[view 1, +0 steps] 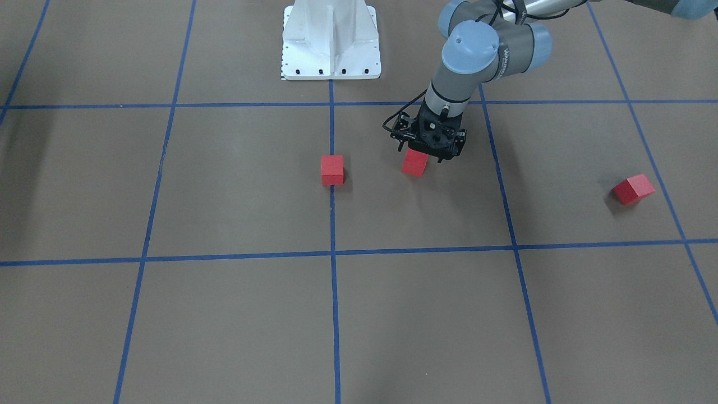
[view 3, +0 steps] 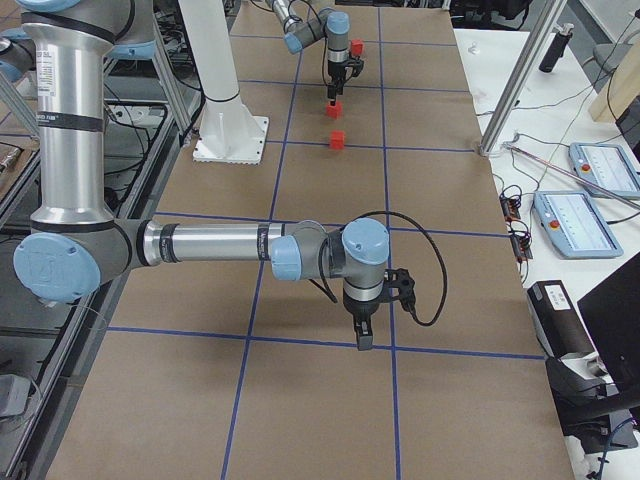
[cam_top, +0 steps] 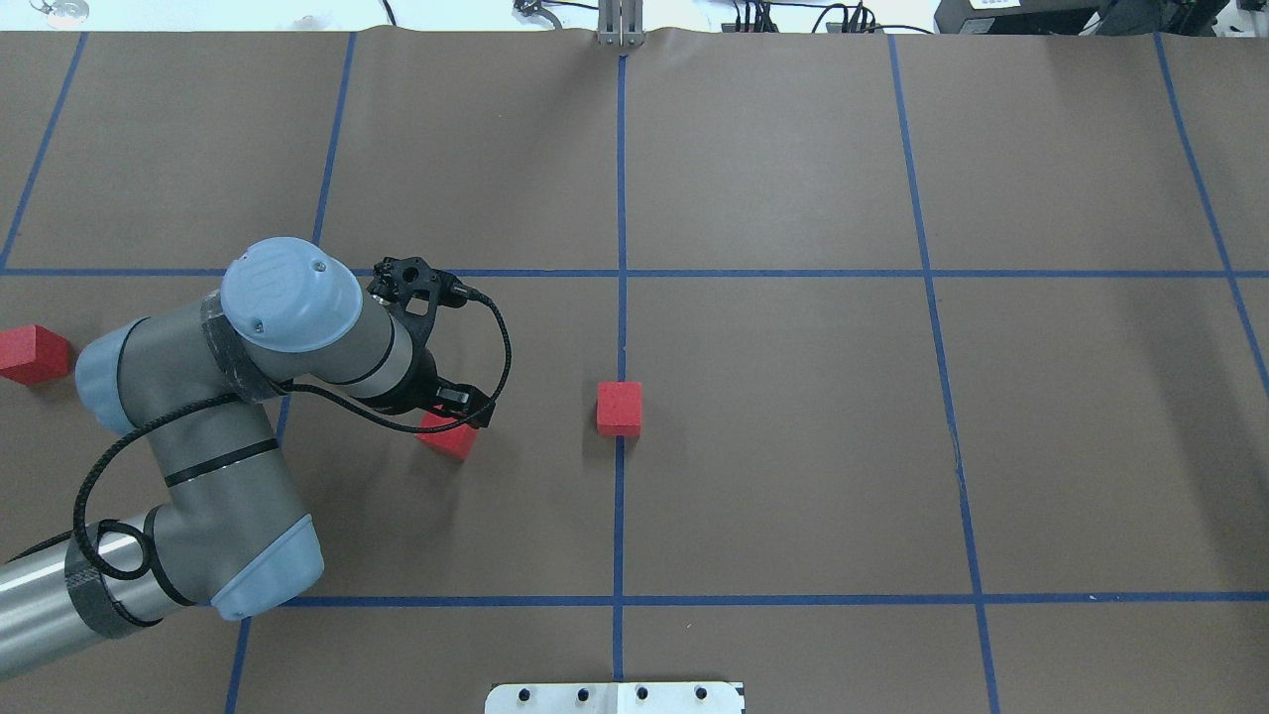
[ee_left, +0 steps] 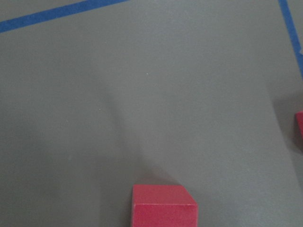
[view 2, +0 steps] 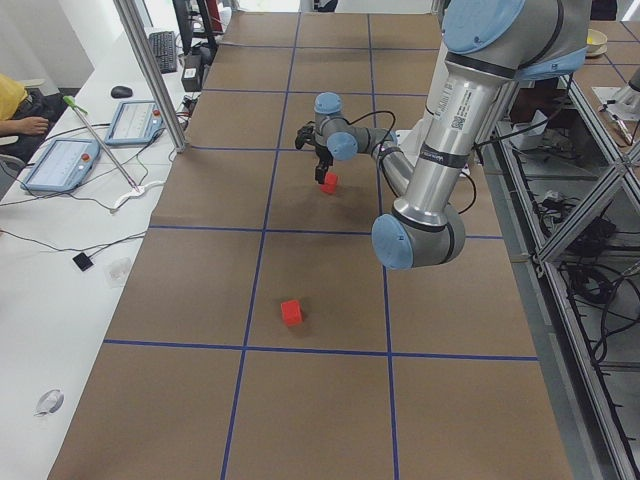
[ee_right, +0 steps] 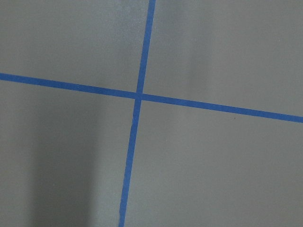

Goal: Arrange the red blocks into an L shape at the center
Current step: 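Reach the left gripper to the middle red cube and grasp it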

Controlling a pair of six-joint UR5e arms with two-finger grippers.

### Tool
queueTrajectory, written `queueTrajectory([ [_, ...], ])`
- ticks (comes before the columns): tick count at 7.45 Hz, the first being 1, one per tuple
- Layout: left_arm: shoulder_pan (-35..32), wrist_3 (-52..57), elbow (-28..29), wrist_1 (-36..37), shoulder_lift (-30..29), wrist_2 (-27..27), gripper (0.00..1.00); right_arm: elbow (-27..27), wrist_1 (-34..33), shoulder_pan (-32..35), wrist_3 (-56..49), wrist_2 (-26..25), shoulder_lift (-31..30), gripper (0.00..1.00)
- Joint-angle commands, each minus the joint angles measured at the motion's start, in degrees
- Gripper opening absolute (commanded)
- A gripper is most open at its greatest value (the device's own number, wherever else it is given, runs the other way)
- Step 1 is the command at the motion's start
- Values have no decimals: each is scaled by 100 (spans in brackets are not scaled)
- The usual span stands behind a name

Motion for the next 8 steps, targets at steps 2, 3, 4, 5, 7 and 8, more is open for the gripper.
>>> queueTrajectory([
  [2, 217, 10, 122, 16, -64, 89, 99, -2, 0, 0, 1, 0, 0, 99],
  [3, 244, 1, 192, 16, -108, 89, 98, -19, 0, 0, 1, 0, 0, 99],
  [4, 245, -16, 279, 7, -143, 80, 94, -28, 0, 0, 1, 0, 0, 99],
  [5, 236, -8, 402, 7, -205, 80, 90, -28, 0, -9, 1, 0, 0, 99],
  [7, 236, 1, 421, 16, -205, 54, 83, -28, 1, 0, 1, 0, 0, 99],
  [8, 236, 1, 421, 16, -205, 54, 80, -28, 9, -9, -8, 0, 0, 99],
])
